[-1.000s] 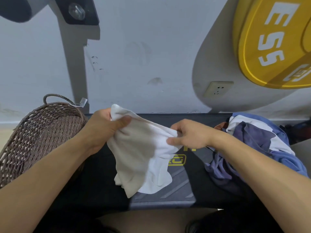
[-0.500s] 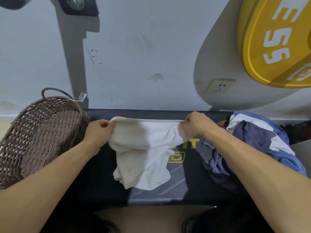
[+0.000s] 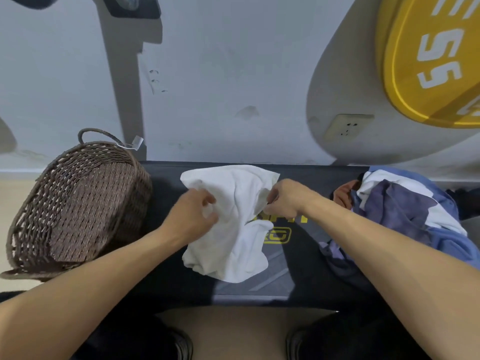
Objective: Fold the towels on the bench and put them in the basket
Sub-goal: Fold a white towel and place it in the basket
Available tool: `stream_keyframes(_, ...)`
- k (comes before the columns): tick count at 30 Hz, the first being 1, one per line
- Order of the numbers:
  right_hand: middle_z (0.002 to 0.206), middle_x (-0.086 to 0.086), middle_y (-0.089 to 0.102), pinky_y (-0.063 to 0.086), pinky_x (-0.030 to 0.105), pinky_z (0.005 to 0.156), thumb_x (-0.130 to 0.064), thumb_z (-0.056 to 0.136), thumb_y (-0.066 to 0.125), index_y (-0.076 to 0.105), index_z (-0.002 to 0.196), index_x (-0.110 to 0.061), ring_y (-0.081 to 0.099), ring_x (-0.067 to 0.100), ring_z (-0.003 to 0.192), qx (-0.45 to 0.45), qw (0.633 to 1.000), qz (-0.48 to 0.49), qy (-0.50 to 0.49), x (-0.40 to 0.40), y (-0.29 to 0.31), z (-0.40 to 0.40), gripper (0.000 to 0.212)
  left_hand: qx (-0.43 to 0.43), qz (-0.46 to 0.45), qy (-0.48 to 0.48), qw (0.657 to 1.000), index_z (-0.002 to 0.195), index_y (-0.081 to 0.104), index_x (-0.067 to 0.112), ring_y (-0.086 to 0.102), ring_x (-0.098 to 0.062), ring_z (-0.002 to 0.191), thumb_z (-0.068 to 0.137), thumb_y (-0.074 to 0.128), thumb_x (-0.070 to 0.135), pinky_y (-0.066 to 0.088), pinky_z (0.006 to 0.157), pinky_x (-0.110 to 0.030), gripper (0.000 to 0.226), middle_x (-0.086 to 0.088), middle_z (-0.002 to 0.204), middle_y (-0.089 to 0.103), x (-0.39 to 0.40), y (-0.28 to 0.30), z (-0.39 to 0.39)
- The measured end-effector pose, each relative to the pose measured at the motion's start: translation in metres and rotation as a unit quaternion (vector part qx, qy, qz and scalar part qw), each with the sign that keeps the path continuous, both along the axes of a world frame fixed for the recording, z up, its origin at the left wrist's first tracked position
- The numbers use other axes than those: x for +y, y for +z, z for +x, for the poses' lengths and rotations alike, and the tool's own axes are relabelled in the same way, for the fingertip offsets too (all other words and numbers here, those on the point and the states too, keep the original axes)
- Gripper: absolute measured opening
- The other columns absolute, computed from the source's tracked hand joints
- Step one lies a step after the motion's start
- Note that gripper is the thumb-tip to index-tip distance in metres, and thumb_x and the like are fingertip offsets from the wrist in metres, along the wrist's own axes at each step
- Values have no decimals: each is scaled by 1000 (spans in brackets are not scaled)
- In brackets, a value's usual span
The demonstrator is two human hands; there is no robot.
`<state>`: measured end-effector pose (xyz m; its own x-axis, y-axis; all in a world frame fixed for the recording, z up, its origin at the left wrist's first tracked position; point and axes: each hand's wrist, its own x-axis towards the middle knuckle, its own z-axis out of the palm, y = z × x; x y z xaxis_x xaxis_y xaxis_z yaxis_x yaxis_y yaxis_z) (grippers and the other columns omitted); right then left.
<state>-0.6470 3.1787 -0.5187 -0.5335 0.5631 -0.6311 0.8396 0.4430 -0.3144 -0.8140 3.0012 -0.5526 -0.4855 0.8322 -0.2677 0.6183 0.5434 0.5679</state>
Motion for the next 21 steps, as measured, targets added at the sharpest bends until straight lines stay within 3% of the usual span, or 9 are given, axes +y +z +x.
stream_keyframes(4,101,-1,69,48,29,70,-43,81,73,67,106,-14,63,21,92,-2,997,-27,75,-28,-10,5,38,-12,-86,-167,982,120,52,32,49,-9,102,68,70,61,47,88,-30,62,15,112,46,-17,-1,26)
stream_keyframes(7,85,-13,55,35,23,58,-40,81,75,56,102,-20,53,13,82,18,994,-61,85,-48,-27,10,35,-18,-132,-232,963,125,47,34,46,-11,107,63,73,61,44,94,-31,73,13,120,44,-26,-8,25)
stream_keyframes(10,89,-7,54,41,28,68,-32,90,69,47,92,-21,55,16,84,18,990,-71,123,-59,-43,14,25,14,-110,-220,969,112,55,29,51,-15,97,78,71,32,45,80,-31,38,10,108,50,-26,-12,16)
stream_keyframes(12,94,1,58,43,31,74,-30,93,65,53,95,-16,56,24,90,-5,983,-77,170,-56,-43,15,19,16,-101,-199,975,96,56,25,53,-16,87,84,67,26,41,70,-30,16,10,95,57,-24,-11,6)
stream_keyframes(16,86,2,61,45,30,70,-33,87,71,62,84,-18,56,23,78,-122,953,-94,263,-35,-18,14,18,-5,-92,-144,985,81,53,30,56,-17,79,85,65,24,39,66,-31,15,12,82,56,-20,1,-19)
stream_keyframes(21,84,2,64,53,32,69,-39,78,80,68,95,-12,63,25,76,-243,935,-63,251,-6,22,22,34,47,-108,-45,992,87,55,24,61,-21,77,86,65,21,50,71,-37,11,1,86,66,-25,3,-43)
